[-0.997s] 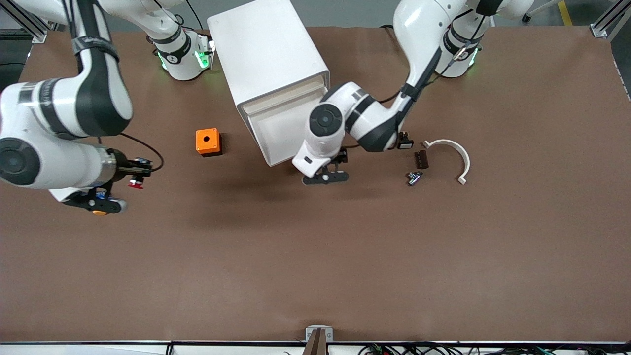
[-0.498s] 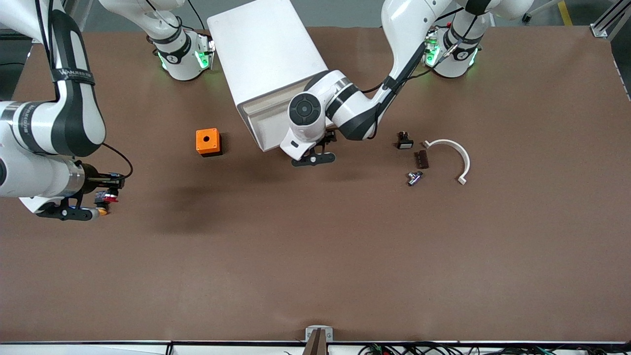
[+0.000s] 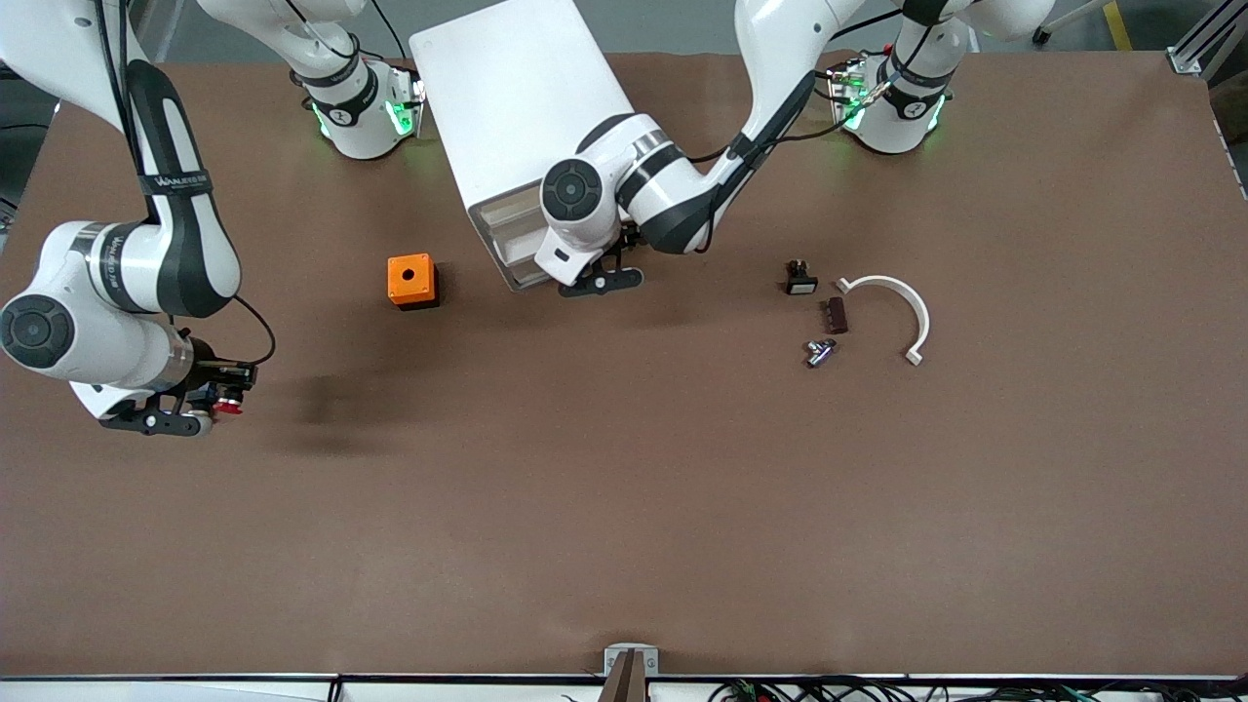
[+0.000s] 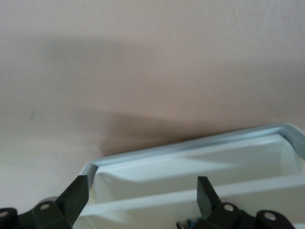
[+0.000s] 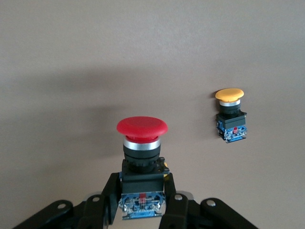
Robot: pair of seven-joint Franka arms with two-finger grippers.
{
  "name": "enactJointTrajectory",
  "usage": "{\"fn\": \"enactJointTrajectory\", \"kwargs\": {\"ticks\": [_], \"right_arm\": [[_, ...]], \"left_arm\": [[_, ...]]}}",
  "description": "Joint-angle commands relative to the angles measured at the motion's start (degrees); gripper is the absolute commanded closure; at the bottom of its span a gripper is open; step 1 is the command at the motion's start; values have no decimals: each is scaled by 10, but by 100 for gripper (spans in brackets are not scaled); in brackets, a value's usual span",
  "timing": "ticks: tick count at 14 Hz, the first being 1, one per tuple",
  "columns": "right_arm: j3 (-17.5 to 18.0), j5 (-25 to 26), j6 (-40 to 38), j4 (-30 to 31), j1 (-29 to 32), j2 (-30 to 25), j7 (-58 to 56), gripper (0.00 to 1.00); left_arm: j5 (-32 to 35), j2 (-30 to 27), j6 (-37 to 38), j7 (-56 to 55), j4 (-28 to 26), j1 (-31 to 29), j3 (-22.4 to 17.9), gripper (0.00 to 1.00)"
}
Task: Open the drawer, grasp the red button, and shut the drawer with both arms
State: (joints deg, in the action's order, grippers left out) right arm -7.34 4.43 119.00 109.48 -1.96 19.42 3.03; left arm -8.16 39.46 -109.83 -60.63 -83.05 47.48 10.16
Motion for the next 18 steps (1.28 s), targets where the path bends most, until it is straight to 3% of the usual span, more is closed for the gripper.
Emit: {"fn": "enactJointTrajectory", "kwargs": {"ticks": [1,8,11,14,18], "right_arm": [[11,14,35,13,16,6,-6,86],[11,14,85,28,42,52,-82,86],[10,14,150,54,52,67,-82,86],[9,14,156,59,53,82,-82,85],[9,14,173,69,54,89,-81,79]], "left_arm": [[-11,7,7,-9,1,11,-1,0],[-11,15,4,-11,-7,21,-1,0],[-10,11,8,-12,-6,29,-1,0],[-2,11,8,-8,-4,29,-2,0],[0,-7,8,-5,10,-1,-29,0]]}}
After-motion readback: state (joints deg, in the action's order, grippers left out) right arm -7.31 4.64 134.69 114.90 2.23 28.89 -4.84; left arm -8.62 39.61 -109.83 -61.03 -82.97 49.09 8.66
